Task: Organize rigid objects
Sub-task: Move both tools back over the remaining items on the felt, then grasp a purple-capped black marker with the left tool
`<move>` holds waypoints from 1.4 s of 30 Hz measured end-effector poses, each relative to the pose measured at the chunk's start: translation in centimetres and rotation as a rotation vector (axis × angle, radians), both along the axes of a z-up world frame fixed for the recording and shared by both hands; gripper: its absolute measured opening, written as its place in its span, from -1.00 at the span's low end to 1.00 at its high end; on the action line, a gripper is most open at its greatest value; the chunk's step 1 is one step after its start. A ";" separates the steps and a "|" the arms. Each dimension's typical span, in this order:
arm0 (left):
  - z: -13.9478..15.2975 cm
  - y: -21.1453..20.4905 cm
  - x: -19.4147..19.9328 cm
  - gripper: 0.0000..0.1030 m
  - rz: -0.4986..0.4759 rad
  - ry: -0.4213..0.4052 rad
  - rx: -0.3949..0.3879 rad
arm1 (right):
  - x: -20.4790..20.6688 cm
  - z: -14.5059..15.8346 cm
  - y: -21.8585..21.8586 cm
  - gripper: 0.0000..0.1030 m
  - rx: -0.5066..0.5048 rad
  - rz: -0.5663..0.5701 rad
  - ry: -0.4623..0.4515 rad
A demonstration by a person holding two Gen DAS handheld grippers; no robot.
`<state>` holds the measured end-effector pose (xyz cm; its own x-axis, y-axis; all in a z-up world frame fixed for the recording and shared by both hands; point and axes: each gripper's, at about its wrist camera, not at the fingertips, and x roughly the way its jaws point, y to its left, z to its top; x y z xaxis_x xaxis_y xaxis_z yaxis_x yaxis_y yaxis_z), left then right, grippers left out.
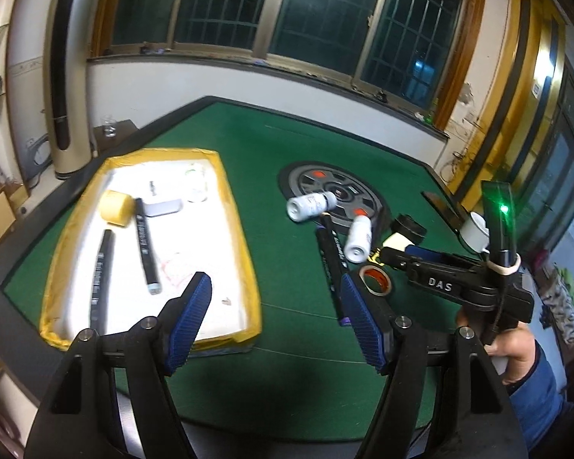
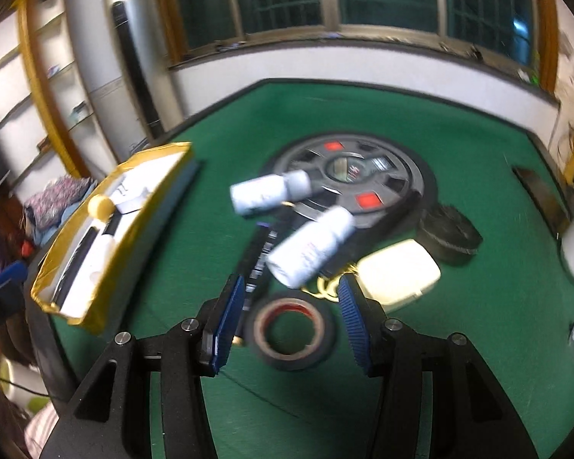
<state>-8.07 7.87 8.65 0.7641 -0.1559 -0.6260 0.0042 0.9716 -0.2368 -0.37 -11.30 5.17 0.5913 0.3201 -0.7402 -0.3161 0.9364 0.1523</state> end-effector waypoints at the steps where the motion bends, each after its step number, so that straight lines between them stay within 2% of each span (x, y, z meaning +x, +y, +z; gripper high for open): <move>1: -0.2 -0.3 0.3 0.36 -0.009 0.008 0.004 | 0.2 -0.2 -0.3 -0.11 -0.001 -0.006 0.005; 7: -0.9 -1.3 1.0 0.36 -0.045 0.027 0.022 | 0.3 -0.4 -0.7 -0.11 0.029 -0.004 0.034; 15: -2.1 0.3 1.9 0.35 -0.096 0.073 -0.142 | 0.4 -0.4 -2.3 -0.11 0.032 -0.046 0.051; 18: -2.4 -0.3 2.9 0.34 -0.092 0.112 -0.076 | 0.6 -0.4 -2.8 -0.11 0.069 -0.049 0.078; 20: -2.3 -1.0 3.4 0.31 -0.092 0.114 -0.070 | 0.8 -0.5 -2.9 -0.11 0.080 -0.042 0.099; 22: -2.0 -2.3 4.1 0.26 -0.133 0.104 -0.065 | 0.7 -0.3 -3.1 -0.11 0.091 -0.045 0.112; 24: -2.1 -3.9 5.3 0.08 -0.173 0.123 -0.044 | 0.7 0.1 -3.7 -0.11 0.117 -0.063 0.108; 25: -2.3 -4.8 6.1 -0.11 -0.183 0.144 -0.030 | 0.8 0.3 -4.2 -0.11 0.126 -0.083 0.105; 28: -3.6 -6.8 8.8 -0.19 -0.202 0.229 0.004 | 1.1 0.4 -5.4 -0.11 0.153 -0.130 0.122; 31: -5.1 -7.5 10.9 -0.31 -0.211 0.287 -0.005 | 1.5 0.1 -6.2 -0.11 0.199 -0.137 0.164; 35: -6.5 -7.6 12.2 -0.32 -0.189 0.331 0.022 | 1.6 0.2 -6.4 -0.11 0.205 -0.143 0.167; 37: -6.7 -7.8 12.6 -0.32 -0.205 0.334 0.002 | 1.6 0.2 -6.4 -0.11 0.208 -0.138 0.171; 42: -7.1 -8.3 13.0 -0.31 -0.213 0.318 0.023 | 1.6 -0.1 -6.1 -0.11 0.204 -0.121 0.186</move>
